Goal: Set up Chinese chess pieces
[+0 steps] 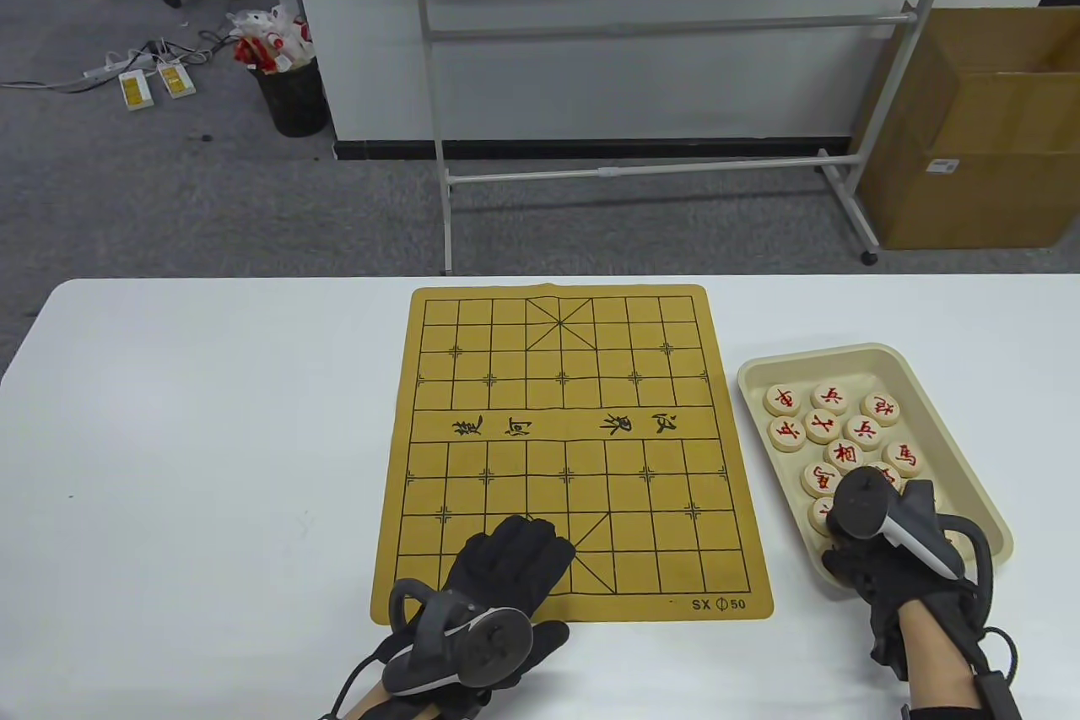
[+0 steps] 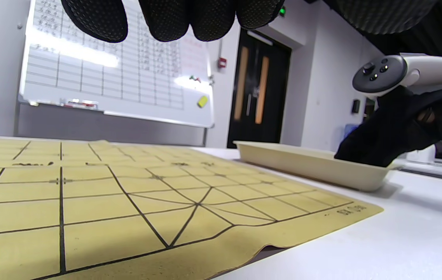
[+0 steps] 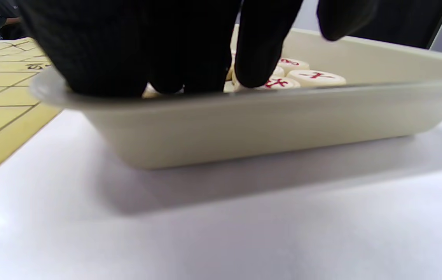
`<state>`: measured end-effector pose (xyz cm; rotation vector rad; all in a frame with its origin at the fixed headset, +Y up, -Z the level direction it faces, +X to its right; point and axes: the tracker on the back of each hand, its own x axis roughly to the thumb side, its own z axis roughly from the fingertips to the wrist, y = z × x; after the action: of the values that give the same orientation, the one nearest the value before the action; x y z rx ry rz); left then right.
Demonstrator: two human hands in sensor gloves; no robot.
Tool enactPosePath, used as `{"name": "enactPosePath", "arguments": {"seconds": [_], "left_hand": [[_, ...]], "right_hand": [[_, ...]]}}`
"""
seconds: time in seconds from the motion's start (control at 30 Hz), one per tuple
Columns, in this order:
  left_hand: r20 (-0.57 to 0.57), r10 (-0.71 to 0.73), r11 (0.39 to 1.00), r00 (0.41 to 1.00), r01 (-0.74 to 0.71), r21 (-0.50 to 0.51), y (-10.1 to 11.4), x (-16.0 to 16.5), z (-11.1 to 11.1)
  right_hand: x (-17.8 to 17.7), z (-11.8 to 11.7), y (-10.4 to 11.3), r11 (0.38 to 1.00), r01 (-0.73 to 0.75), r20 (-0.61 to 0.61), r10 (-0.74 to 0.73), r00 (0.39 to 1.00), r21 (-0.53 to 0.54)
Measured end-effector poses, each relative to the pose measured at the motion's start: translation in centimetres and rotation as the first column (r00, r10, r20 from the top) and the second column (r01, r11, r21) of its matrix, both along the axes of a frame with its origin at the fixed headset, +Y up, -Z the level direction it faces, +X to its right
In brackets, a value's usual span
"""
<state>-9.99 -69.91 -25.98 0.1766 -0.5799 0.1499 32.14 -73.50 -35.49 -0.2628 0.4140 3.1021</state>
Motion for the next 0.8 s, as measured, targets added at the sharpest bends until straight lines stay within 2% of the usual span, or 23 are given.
{"name": "enactPosePath", "arguments": {"seconds": [0.2, 0.53, 0.7, 0.77, 0.8], "left_hand": [[-0.003, -0.005, 1.000, 1.000, 0.005, 0.000, 0.0, 0.1, 0.0], [-0.012, -0.002, 1.000, 1.000, 0.002, 0.006, 0.0, 0.1, 0.0], [-0.011, 0.009, 1.000, 1.000, -0.009, 0.008, 0.0, 0.1, 0.0], [-0.011, 0.007, 1.000, 1.000, -0.007, 0.008, 0.0, 0.1, 0.0], [-0.011, 0.007, 1.000, 1.000, -0.007, 0.008, 0.0, 0.1, 0.0]], "right_hand": [[-0.2, -0.2, -0.3, 0.999, -0.013, 0.005, 0.013, 1.000, -0.035], [-0.9, -0.4, -0.5, 0.995, -0.098, 0.012, 0.098, 0.995, 0.005], [-0.9, -0.2, 0.3, 0.995, -0.063, 0.001, 0.063, 0.998, 0.072], [-1.2, 0.1, 0.7, 0.992, -0.092, -0.014, 0.094, 0.996, 0.081], [-1.3, 0.3, 1.1, 0.986, -0.117, -0.003, 0.118, 0.993, 0.120]]}}
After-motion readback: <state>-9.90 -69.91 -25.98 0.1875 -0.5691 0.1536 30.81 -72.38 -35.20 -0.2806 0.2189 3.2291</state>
